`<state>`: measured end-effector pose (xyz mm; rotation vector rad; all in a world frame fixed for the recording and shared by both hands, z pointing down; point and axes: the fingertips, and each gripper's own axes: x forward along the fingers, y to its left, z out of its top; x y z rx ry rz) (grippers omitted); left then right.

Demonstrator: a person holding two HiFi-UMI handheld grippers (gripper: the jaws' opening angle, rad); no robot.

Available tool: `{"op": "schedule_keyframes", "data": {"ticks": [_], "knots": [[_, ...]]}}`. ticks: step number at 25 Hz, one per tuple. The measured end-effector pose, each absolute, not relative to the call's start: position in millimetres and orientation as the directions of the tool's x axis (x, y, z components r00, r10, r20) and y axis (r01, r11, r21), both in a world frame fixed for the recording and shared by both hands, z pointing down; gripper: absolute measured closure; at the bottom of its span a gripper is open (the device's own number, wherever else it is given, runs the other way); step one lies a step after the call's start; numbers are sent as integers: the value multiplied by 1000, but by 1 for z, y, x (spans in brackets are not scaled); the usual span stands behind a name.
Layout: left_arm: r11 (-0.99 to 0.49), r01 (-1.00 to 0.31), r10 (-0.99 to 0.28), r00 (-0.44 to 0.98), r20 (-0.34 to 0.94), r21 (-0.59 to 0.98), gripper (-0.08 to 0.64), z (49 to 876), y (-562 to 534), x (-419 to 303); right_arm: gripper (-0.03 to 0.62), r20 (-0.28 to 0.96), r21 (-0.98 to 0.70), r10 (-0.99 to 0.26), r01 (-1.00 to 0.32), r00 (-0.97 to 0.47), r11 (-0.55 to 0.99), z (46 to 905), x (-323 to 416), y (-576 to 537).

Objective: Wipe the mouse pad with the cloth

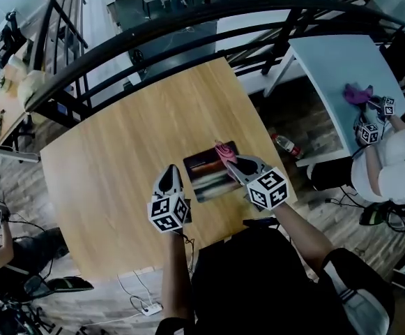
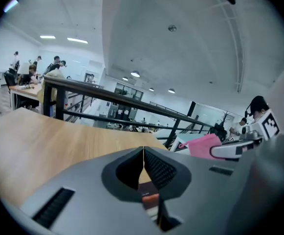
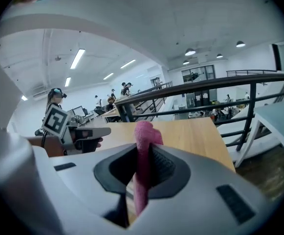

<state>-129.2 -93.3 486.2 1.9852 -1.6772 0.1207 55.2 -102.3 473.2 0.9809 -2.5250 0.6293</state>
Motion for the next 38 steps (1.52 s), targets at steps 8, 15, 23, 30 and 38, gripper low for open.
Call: {"op": "schedule_keyframes", "data": {"ticks": [8,15,23,30,38], "knots": [[-98,-970,-950,157,270,220,537,407,-63,-132,532,326,-272,-628,-706,-707,654,410,50,-95],[-45,-994,-986,60,153,105,537,358,-36,-136,531,254,-226,-696,-741,-671,632,388,61,-77],[-39,-993,-992,52,115,109,537,363,-18,-114,531,257,-207,-707,-752,-659,626,399,63,-64],[-29,-992,-993,43,111,122,537,361,-15,-114,531,243,-190,-720,-759,-650,622,394,67,-63],[-38,-992,-993,51,106,122,537,359,-18,-112,532,236,-189,-721,-759,-651,624,392,67,-64]]}}
